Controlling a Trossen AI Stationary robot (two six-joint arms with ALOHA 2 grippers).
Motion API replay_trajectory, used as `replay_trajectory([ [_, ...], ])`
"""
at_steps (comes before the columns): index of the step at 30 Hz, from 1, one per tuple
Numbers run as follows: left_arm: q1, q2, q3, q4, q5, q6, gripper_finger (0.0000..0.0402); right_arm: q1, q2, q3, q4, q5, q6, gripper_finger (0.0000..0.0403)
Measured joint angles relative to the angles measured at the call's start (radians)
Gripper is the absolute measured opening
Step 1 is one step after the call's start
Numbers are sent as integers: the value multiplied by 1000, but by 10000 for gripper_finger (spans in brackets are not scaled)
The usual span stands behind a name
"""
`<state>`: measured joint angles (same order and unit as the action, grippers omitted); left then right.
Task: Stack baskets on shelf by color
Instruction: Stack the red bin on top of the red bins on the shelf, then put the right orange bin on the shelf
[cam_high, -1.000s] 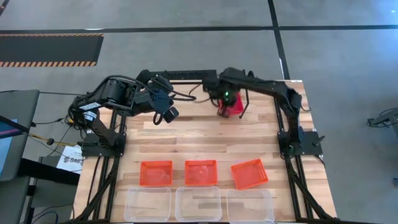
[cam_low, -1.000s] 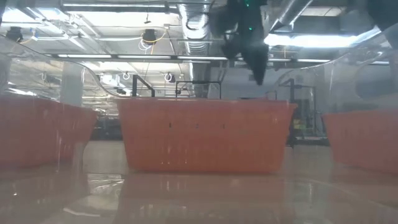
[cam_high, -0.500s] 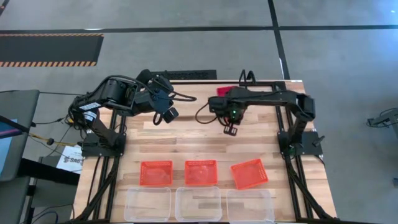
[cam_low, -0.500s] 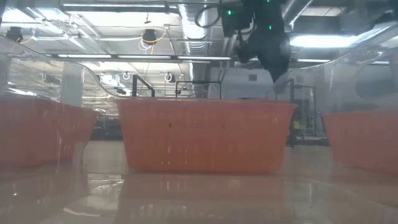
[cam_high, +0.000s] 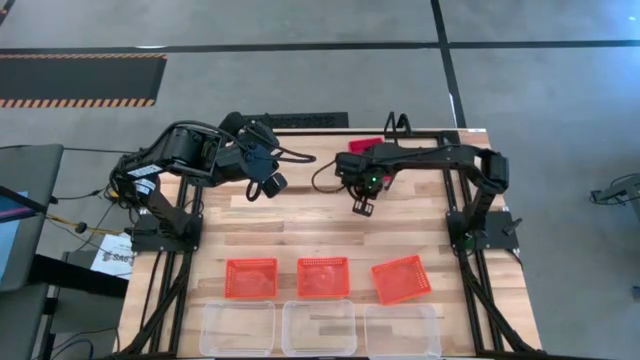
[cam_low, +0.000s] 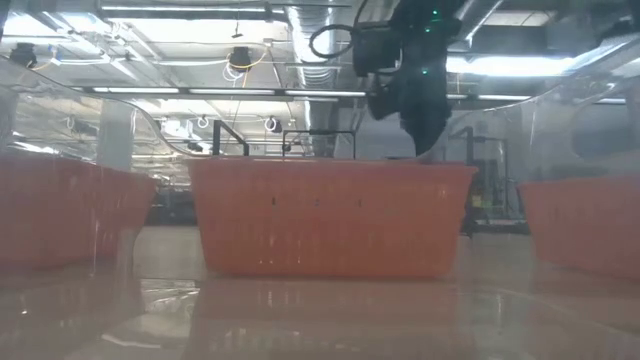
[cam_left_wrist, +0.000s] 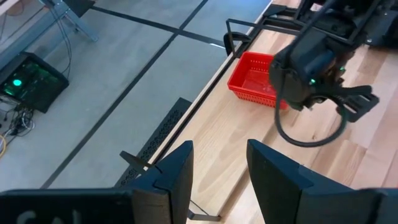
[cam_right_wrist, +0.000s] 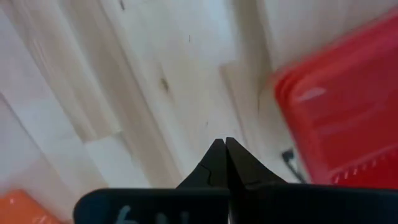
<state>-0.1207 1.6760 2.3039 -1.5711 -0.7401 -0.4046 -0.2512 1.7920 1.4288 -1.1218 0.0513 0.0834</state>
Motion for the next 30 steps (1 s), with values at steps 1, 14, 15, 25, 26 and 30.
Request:
replay_trajectory([
  [1,0,0,0,0,0,0,139,-7,0,0,12,0,-11,0],
  [14,0,0,0,0,3,-9,139,-86,1,0,133,1,-108,0],
  [15,0,0,0,0,2,-14,139,-88,1,0,146,1,-110,0],
  [25,0,0,0,0,2,-40,139,-56,-20,0,115,1,-100,1],
  [26,0,0,0,0,2,-45,139,-45,-34,0,101,1,-84,1],
  [30,0,0,0,0,12,-52,139,18,-111,0,34,27,-3,1],
])
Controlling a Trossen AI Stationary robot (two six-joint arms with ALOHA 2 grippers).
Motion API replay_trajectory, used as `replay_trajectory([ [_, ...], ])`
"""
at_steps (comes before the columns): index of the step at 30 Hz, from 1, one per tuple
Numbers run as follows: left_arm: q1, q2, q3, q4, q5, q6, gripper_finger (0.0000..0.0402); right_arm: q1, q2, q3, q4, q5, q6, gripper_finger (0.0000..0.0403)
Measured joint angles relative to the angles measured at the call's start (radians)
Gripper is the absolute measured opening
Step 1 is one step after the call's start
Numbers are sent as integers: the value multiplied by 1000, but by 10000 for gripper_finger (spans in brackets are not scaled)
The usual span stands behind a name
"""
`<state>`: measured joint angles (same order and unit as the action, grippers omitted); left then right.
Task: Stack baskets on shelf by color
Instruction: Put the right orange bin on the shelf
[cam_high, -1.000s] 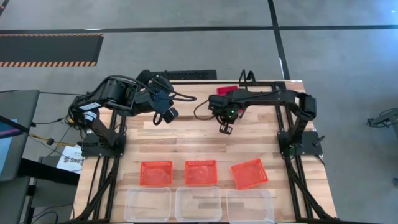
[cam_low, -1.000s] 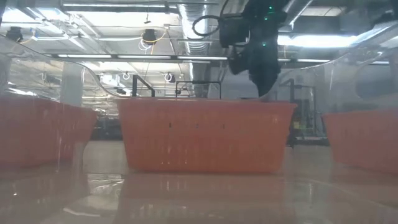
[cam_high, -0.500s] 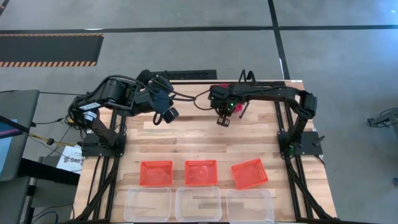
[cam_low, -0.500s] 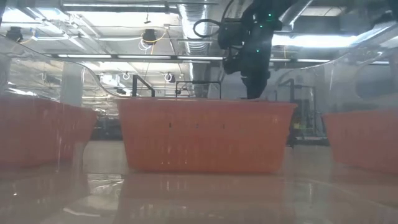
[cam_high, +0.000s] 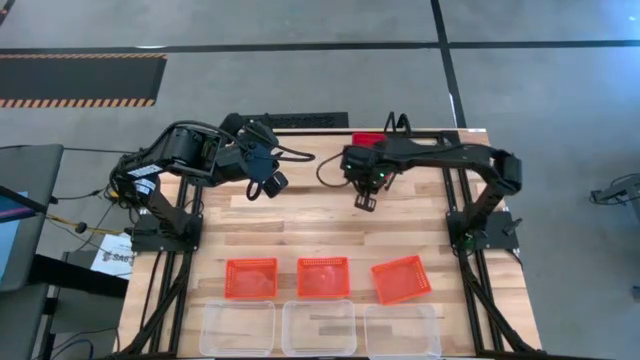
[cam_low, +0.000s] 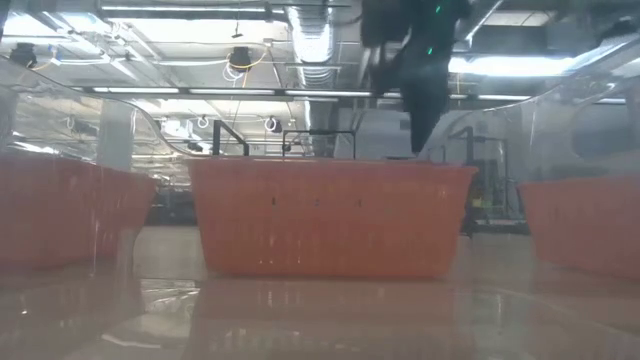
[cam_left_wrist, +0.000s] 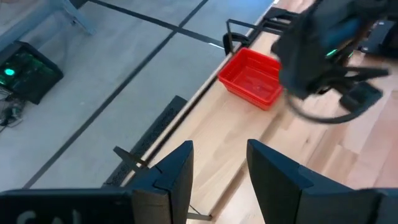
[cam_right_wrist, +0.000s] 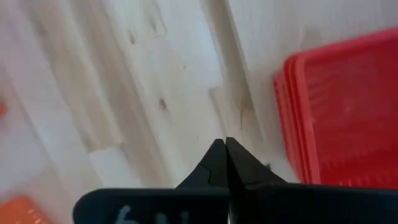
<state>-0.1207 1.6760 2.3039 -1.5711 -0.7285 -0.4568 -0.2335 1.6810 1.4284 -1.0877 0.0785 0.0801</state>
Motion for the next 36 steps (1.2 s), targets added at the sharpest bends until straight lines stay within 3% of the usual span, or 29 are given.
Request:
replay_trajectory([
  [6,0,0,0,0,38,19,139,110,-147,1,-125,102,233,1],
  [12,0,0,0,0,42,57,139,203,-243,1,-258,107,558,15],
  [19,0,0,0,0,42,107,139,308,-253,1,-389,93,766,34],
  [29,0,0,0,0,42,139,139,477,-157,0,-360,73,822,53],
  [36,0,0,0,0,42,147,139,553,-15,0,-374,-38,805,87],
])
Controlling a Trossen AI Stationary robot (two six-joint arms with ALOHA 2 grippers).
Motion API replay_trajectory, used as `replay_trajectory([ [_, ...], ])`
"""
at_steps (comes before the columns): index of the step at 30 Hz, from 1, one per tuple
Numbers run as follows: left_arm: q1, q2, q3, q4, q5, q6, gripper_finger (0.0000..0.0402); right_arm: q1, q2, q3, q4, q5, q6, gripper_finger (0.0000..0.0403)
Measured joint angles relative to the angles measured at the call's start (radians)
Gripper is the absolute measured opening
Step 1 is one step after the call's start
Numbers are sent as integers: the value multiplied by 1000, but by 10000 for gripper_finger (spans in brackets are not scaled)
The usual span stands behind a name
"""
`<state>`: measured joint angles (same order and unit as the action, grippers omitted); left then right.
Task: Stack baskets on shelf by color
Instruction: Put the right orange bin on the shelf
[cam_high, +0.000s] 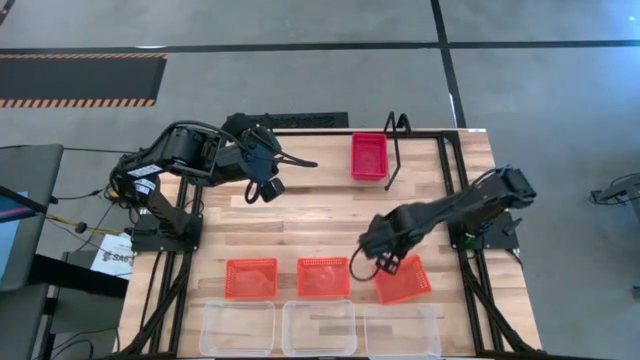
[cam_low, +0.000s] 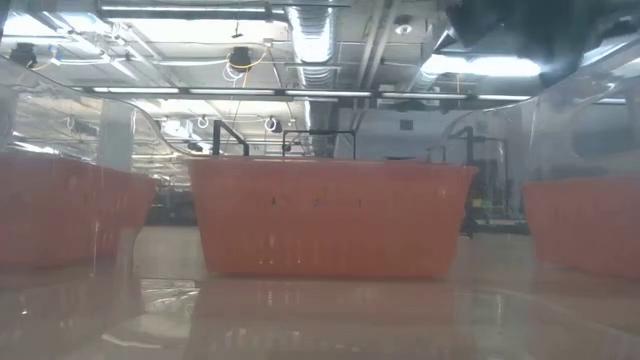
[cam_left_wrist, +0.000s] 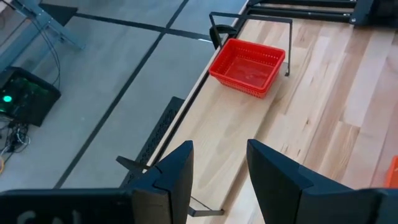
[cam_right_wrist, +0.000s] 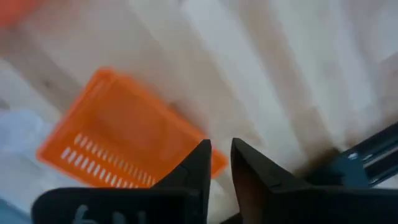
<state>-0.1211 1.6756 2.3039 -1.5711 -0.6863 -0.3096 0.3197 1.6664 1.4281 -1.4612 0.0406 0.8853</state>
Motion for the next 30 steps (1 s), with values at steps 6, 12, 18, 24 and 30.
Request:
replay_trajectory([
  [6,0,0,0,0,0,0,139,45,100,1,31,-50,-4,133],
  [12,0,0,0,0,10,5,139,75,173,0,82,-53,-80,176],
  [18,0,0,0,0,36,5,139,87,226,2,93,-53,-203,194],
  [24,0,0,0,0,36,5,139,70,269,1,134,-38,-318,192],
  [30,0,0,0,0,36,3,139,41,293,0,173,-38,-404,181],
])
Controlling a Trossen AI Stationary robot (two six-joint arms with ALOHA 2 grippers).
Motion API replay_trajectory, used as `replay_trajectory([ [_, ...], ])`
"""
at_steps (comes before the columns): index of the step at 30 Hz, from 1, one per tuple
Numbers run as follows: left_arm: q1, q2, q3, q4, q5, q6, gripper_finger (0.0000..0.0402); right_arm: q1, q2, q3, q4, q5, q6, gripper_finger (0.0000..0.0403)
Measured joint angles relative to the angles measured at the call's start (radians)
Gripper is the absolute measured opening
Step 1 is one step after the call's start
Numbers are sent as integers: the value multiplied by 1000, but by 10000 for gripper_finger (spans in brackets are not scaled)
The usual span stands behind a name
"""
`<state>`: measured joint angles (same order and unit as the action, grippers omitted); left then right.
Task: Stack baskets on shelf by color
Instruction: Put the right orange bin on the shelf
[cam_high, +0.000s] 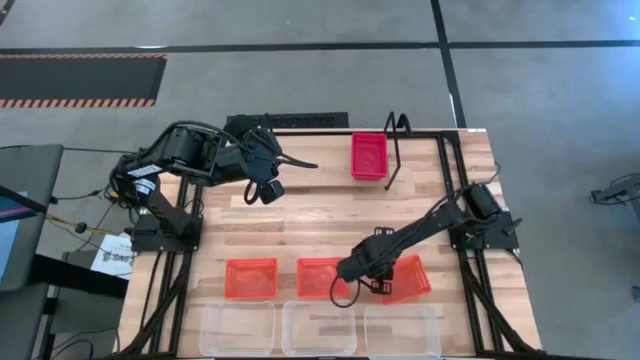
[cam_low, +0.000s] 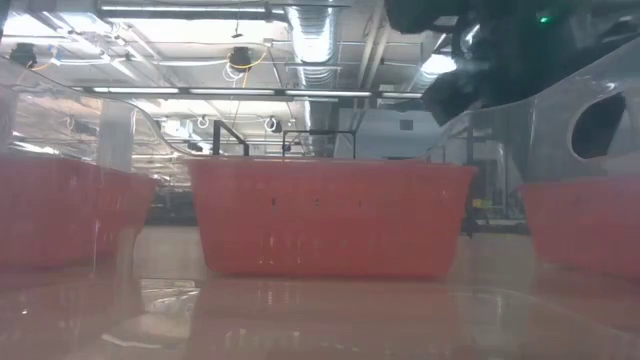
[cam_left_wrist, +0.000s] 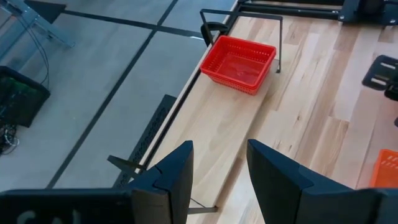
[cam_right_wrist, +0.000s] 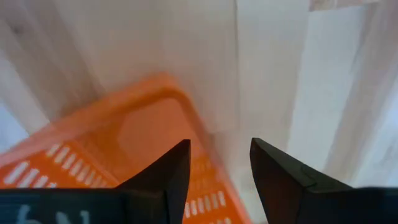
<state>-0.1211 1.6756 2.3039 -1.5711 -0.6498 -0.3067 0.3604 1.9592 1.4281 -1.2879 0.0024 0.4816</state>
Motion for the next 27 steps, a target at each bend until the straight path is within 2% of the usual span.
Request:
replay_trajectory([
  [6,0,0,0,0,0,-2,139,-37,7,-41,21,-2,-19,166],
  [9,0,0,0,0,1,-2,139,-51,9,-80,28,-21,-19,142],
  [16,0,0,0,0,0,-5,139,-78,4,-92,42,-37,-24,16],
  [21,0,0,0,0,0,-11,139,-102,-22,-76,44,6,-23,9],
  [27,0,0,0,0,0,-16,139,-165,-125,35,41,117,12,5],
])
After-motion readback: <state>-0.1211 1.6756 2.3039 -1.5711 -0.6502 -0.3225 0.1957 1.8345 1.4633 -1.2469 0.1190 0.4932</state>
